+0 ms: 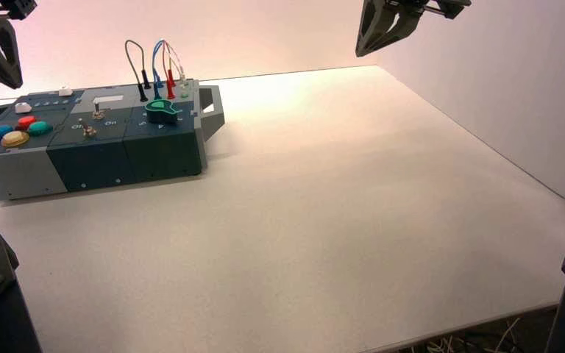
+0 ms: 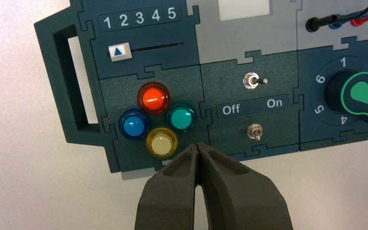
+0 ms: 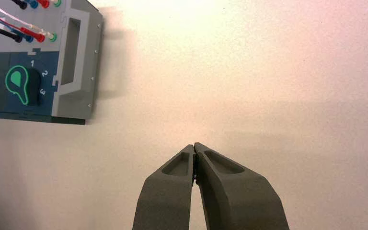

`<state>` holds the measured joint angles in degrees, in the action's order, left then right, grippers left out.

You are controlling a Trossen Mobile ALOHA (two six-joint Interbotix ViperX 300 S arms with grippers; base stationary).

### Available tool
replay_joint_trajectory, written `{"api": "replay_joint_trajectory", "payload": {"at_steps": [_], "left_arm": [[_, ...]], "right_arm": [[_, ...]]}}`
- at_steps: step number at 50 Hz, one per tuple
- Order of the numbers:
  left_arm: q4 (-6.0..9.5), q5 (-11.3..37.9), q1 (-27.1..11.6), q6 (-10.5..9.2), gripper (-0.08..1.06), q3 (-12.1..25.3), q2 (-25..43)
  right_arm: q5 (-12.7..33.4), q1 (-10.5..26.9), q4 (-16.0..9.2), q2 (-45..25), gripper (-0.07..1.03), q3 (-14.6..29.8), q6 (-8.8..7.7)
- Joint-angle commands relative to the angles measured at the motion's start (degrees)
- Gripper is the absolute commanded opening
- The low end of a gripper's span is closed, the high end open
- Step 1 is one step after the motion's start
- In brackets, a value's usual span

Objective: Push the green button with the left gripper.

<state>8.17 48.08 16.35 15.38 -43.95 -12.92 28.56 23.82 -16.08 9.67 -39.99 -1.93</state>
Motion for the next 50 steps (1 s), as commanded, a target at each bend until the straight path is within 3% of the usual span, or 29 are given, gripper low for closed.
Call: {"api": "replay_joint_trajectory", "payload": {"at_steps": [1,29,50], "left_arm": [[0.09,-0.70,0.44,0.09,-0.03,0.44,0.88],[0.18,-5.19,0.44,0.09,-0.03,0.44,6.77],[0.00,-7.21,4.39,0.44,-0.03,0.88,8.79]], "right_arm": [[-0.62,-0.44,0.09,0.53,-0.02,1.58,-0.35],[-0.79,-1.23,1.05,0.44,-0.02,1.14,-0.26],[-0.79,-1.67,1.32,0.44,-0.02,0.44,-0.26]]}}
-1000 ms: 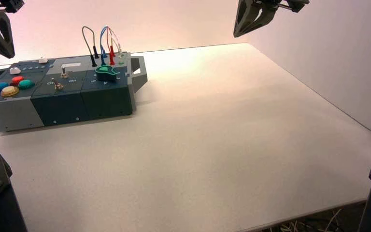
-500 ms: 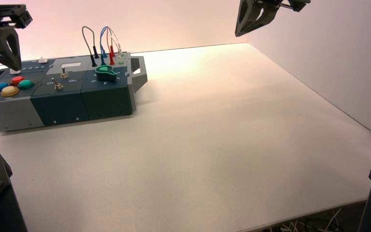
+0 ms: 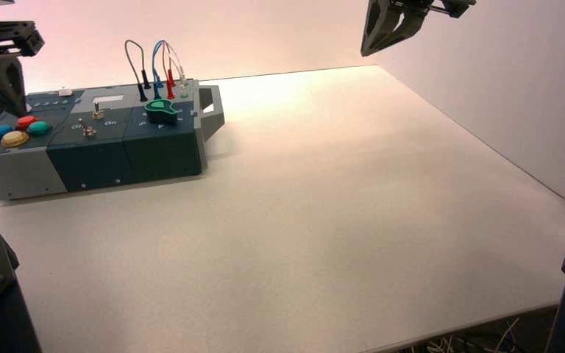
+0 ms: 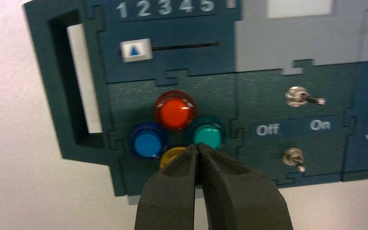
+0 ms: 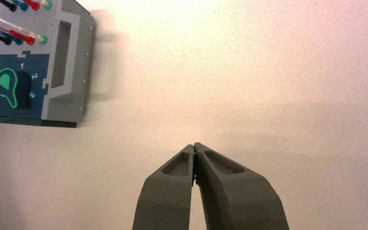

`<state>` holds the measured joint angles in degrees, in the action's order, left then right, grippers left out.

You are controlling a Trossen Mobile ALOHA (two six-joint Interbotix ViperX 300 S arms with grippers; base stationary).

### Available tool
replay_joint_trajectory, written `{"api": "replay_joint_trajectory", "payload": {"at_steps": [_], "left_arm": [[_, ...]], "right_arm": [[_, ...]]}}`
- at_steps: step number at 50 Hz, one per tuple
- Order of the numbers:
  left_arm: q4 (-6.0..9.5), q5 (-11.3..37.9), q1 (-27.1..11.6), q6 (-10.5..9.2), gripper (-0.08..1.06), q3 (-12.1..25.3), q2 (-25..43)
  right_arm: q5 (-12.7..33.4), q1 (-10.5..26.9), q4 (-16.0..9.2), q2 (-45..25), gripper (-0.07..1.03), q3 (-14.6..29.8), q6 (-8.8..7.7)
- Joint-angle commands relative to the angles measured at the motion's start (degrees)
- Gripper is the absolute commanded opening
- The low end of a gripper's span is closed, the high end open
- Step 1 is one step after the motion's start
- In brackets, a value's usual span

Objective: Push the green button with the left gripper.

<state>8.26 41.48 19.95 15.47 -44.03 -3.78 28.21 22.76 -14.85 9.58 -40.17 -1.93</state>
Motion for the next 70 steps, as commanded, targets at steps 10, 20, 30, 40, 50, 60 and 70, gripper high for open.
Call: {"api": "replay_joint_trajectory", "payload": {"at_steps": [10,20,30,40,50,60,70], "left_arm": [[-0.09,-1.67,0.79,0.44,-0.03,1.23,-0.26],[0.79,-1.41,0.53,1.23,-0.03,1.32,0.70],[1.49,-1.14,-2.11,1.93,-0.03,1.32,2.02],[1.49,-1.14,-3.87,1.93,-0.03,1.58,2.64],[1.49,-0.97,-3.96,1.93,-0.03,1.58,3.78],[1.49,-1.23,-3.96,1.85,-0.03,2.29,2.90],[1.23,-2.02,-3.96,1.93,-0.03,1.58,-3.25]], "right_arm": [[-0.44,-0.79,0.00,0.53,-0.02,0.62,-0.35],[-0.62,-0.88,0.18,0.00,-0.02,0.44,-0.35],[-0.62,-0.88,0.18,-0.62,-0.02,0.26,-0.35],[-0.62,-0.88,0.18,-0.44,-0.02,0.09,-0.35],[-0.62,-0.88,0.18,-0.44,-0.02,-0.26,-0.35],[-0.53,-0.88,0.26,-0.26,-0.02,-0.35,-0.26],[0.35,-0.88,0.18,0.18,-0.02,0.09,-0.35]]}}
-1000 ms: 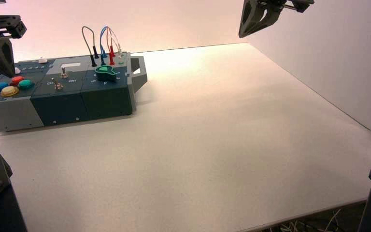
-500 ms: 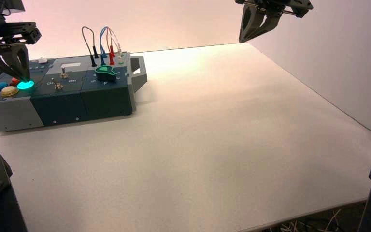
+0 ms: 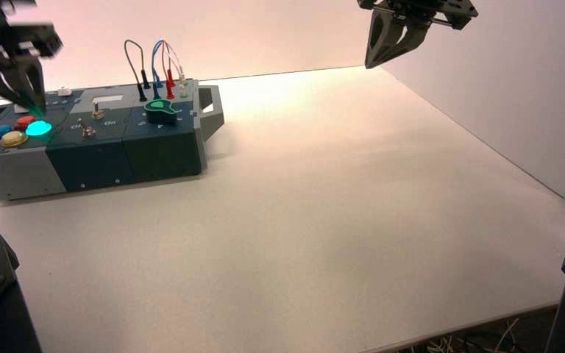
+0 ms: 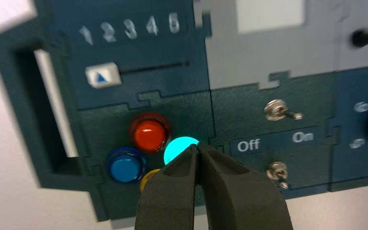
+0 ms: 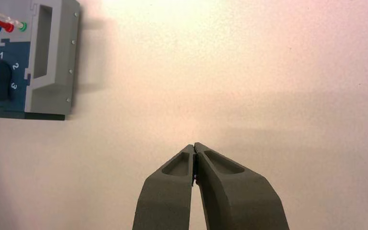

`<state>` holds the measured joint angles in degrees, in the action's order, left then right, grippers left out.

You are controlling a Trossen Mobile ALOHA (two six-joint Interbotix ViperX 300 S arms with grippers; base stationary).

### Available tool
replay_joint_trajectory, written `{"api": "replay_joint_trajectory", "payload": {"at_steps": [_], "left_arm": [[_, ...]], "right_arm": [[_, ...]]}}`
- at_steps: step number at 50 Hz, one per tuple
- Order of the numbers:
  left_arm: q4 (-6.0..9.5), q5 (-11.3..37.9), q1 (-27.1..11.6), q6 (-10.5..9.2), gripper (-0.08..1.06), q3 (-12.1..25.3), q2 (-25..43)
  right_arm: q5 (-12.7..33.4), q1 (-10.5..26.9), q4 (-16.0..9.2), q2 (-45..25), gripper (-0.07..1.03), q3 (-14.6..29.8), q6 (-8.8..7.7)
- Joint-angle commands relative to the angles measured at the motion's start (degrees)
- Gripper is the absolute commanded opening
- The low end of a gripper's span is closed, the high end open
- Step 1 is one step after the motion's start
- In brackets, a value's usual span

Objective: Push the green button with the left gripper.

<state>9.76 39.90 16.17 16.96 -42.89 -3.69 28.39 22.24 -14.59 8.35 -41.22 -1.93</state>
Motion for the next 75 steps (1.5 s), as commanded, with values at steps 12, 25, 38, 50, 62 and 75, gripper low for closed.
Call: {"api": "replay_joint_trajectory", "payload": {"at_steps": [12,25,38,50,62,75], "left_arm": [[-0.26,-0.35,-0.09,0.44,-0.03,0.44,-3.69],[-0.18,0.00,-0.09,0.53,-0.03,0.53,-3.78],[0.09,-0.18,-0.53,0.44,-0.03,0.53,-6.86],[1.14,-0.79,-2.20,0.18,-0.03,0.79,-11.95],[1.41,-1.05,-3.34,-1.23,-0.03,0.44,-19.60],[1.49,-0.97,-5.27,-1.49,-0.03,0.00,-22.06]], "right_arm": [[0.53,-0.35,-0.18,1.93,-0.02,1.32,-0.26],[0.53,-0.35,-0.09,1.85,-0.02,1.14,-0.35],[0.26,-0.35,2.11,1.93,-0.02,1.23,-0.26],[0.00,-0.35,2.55,2.46,-0.02,1.23,-0.26],[-1.67,-0.35,3.52,4.31,-0.02,-0.35,-0.26],[-1.41,-0.35,3.52,6.06,-0.02,-1.58,0.09]]}}
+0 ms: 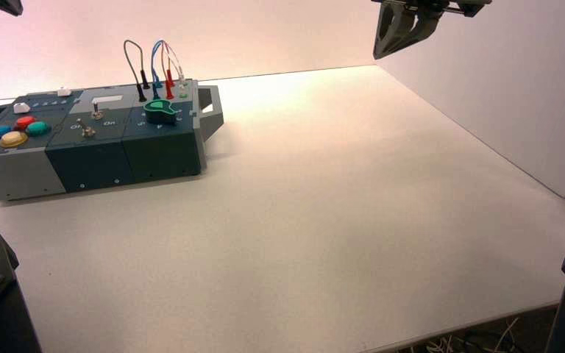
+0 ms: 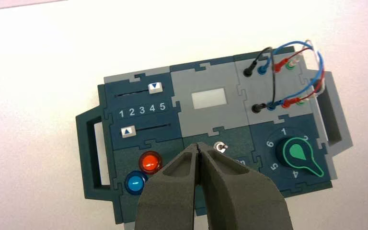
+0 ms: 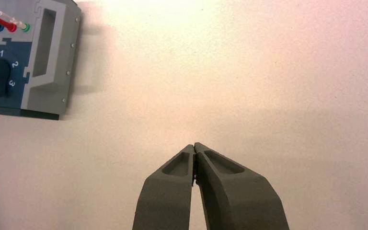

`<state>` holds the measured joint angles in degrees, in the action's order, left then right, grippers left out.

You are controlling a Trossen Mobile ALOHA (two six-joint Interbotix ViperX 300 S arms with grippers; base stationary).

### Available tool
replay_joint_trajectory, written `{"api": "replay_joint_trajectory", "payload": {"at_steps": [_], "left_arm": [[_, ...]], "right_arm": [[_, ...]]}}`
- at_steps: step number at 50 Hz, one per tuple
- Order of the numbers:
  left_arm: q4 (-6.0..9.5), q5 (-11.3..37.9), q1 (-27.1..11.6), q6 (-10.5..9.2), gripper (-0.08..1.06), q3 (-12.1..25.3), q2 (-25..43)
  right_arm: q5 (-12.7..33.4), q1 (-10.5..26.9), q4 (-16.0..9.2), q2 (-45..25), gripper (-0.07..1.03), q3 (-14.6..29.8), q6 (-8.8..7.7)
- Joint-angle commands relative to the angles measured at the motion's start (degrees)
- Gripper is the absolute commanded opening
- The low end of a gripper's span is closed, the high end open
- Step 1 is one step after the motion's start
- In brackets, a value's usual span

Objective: Push the green button with the left gripper.

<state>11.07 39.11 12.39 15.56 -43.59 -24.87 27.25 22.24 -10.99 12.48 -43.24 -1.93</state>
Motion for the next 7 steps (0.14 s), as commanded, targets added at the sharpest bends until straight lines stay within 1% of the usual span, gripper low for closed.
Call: {"api": "replay_joint_trajectory", "payload": {"at_steps": [1,7], "left_arm": [[0.18,-0.18,-1.76,-0.09,-0.03,0.70,-0.88],[0.18,0.35,-2.90,-0.09,-0.03,0.79,-1.05]], "right_arm": [[-0.26,-0.35,-0.09,2.02,-0.02,0.44,0.09],[0.00,-0.35,-0.18,2.72,-0.02,0.35,0.26]]}}
